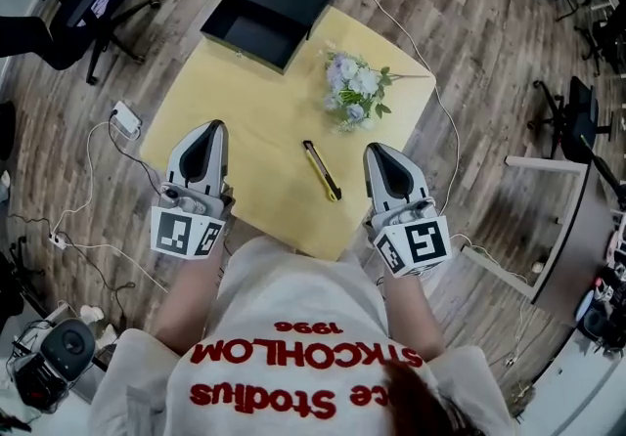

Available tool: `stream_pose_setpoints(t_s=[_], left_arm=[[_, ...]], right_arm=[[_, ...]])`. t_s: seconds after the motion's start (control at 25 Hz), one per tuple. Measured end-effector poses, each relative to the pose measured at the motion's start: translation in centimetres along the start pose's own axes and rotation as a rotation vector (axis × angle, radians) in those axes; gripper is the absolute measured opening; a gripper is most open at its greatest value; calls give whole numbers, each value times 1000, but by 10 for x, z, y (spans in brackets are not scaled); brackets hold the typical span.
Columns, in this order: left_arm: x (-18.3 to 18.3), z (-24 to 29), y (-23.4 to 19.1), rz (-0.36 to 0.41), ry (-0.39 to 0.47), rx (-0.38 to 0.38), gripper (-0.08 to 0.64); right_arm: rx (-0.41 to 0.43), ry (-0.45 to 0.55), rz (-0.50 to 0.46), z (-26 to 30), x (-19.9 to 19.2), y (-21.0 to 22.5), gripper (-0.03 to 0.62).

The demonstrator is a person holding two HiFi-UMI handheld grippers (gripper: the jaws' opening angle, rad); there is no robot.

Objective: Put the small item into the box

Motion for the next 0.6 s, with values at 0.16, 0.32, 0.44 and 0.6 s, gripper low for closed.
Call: stream_pose_setpoints(t_s=[0.16, 0.32, 0.44, 0.6], left_arm=[[-18, 4, -9, -17, -42, 6, 2], [-33, 1, -16, -42, -83, 16, 2], [-42, -1, -20, -57, -108, 16, 2], [-46, -4, -19, -68, -132, 19, 2]], right_arm=[[20, -83, 46, 22, -28, -2, 12], [66, -198, 73, 47, -62, -11, 91], [94, -295, 74, 65, -93, -17, 120], [113, -414, 44, 81, -125, -20, 148]])
Point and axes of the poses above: the fingertips, and each gripper's own axes: z forward along the fingers, y to its right, x out of its top, the point moved 10 cm from there along -z, backward along the fingers, and after that the axes turned 2 degrees about -z, right-handed, at the moved point
